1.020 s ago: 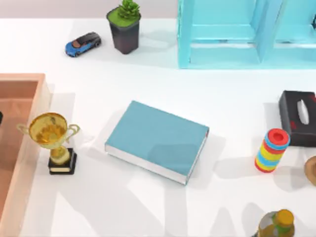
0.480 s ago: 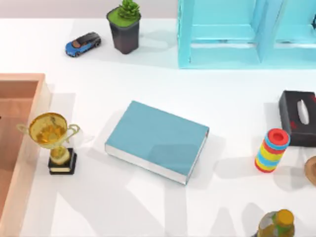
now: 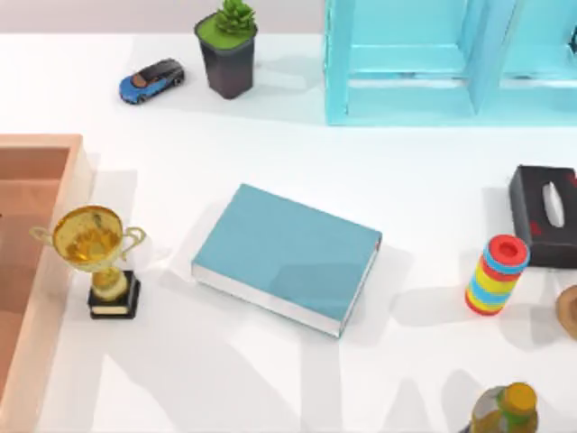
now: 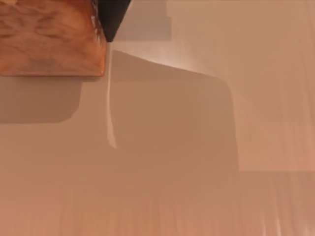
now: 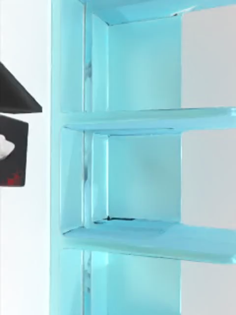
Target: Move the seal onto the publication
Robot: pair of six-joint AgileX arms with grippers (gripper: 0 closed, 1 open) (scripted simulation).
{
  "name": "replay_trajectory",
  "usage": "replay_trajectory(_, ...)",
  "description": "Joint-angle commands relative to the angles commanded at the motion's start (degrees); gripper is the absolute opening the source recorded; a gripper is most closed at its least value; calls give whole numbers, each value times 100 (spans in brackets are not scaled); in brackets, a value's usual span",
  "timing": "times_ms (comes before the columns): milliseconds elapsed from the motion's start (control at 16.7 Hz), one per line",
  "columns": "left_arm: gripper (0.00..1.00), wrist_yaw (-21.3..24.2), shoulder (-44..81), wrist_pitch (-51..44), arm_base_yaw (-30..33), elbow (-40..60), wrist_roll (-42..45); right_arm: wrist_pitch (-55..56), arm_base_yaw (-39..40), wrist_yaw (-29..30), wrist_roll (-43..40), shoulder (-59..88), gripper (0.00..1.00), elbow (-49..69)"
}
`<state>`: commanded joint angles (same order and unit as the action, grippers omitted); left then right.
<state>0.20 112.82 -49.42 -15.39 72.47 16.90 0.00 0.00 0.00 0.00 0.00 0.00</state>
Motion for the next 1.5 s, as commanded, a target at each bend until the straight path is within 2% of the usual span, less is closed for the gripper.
replay_trajectory(660, 0, -25, -49, -12, 48, 78, -62, 0, 0, 0, 0, 0, 100, 0)
replay_trajectory(1020, 0, -321, -234, -84, 765, 1427, -902, 0, 0, 0, 0, 0, 100, 0)
replay_trajectory(1260, 0, -346, -421, -923, 1452, 2184, -1593, 0, 0, 0, 0, 0, 100, 0)
replay_trajectory(1500, 0, -209, -624, -2227, 2051, 2393, -2158, 0, 0, 0, 0, 0, 100, 0)
